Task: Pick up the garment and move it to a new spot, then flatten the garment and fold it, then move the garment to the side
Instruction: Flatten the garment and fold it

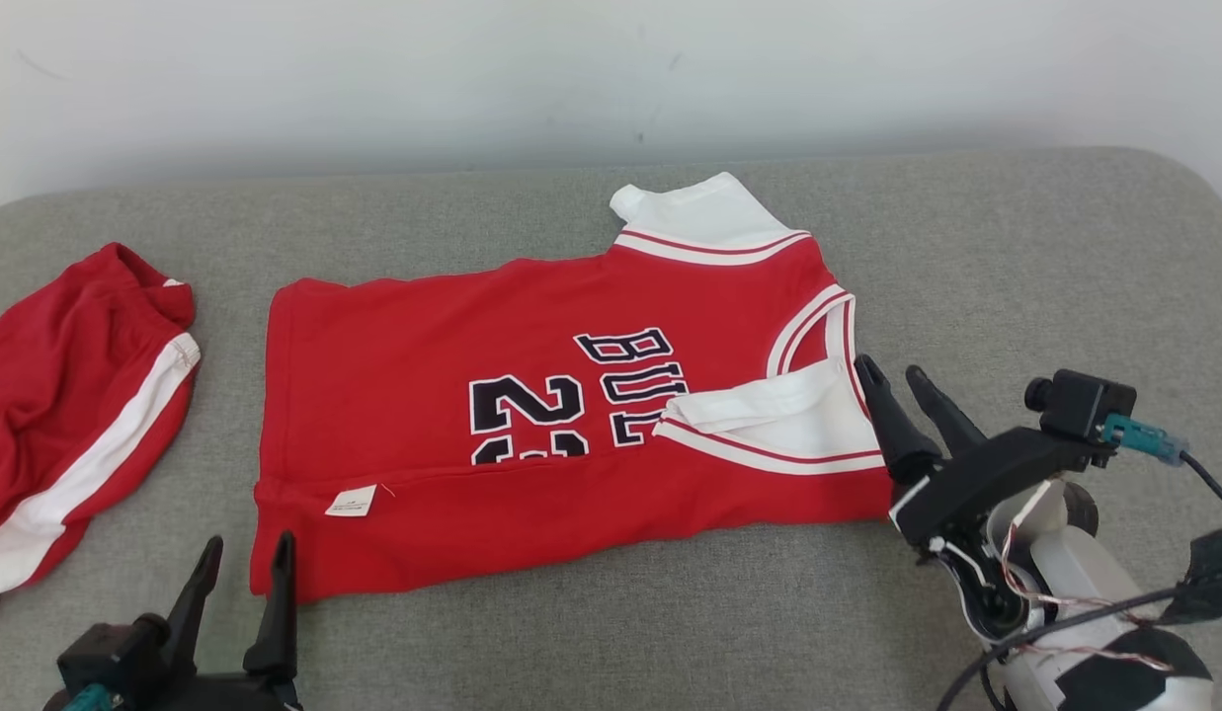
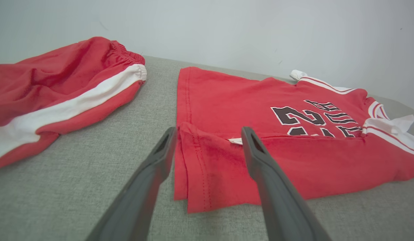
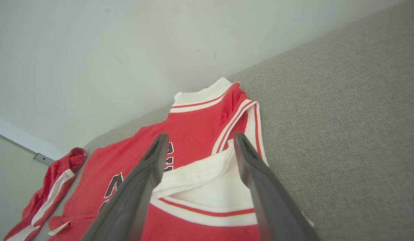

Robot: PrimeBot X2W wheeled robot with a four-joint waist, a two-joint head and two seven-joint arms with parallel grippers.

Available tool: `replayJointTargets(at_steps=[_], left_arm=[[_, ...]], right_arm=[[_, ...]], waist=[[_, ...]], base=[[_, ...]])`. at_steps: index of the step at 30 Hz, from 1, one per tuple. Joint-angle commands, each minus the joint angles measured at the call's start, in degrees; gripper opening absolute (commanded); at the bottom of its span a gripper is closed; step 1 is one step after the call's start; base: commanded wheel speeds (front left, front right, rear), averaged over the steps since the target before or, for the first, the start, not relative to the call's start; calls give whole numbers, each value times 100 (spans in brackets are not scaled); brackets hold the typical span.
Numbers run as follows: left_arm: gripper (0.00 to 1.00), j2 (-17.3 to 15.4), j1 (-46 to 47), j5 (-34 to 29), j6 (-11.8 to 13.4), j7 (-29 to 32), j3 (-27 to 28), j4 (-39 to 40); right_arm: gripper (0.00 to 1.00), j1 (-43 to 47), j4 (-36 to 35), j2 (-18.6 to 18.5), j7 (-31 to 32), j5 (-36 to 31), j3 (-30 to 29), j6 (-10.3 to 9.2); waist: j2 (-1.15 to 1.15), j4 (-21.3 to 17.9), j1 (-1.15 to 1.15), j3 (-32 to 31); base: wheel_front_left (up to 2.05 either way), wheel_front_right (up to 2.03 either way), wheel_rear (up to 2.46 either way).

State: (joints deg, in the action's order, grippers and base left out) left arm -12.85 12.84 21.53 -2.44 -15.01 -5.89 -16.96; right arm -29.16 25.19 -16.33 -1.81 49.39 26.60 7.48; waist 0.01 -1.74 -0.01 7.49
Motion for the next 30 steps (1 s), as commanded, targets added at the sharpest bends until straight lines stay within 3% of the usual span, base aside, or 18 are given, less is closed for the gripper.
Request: replayJointTargets(at_steps=[1, 13, 30], left_arm=[[100, 9, -101, -67, 12, -23, 32, 6], [100, 130, -319, -199, -71, -24, 206, -267], [100, 255, 54, -575, -84, -24, 353, -879]], right_arm=[[100, 101, -31, -49, -46, -52, 45, 2], [100, 547, -117, -421, -172, -1126, 357, 2], [100, 490, 293, -211, -201, -2155, 238, 2]], waist=[[-1, 3, 1, -13], [-1, -73, 1, 44], [-1, -108, 1, 318]], base=[[0, 0, 0], [0, 0, 0], [0, 0, 0]])
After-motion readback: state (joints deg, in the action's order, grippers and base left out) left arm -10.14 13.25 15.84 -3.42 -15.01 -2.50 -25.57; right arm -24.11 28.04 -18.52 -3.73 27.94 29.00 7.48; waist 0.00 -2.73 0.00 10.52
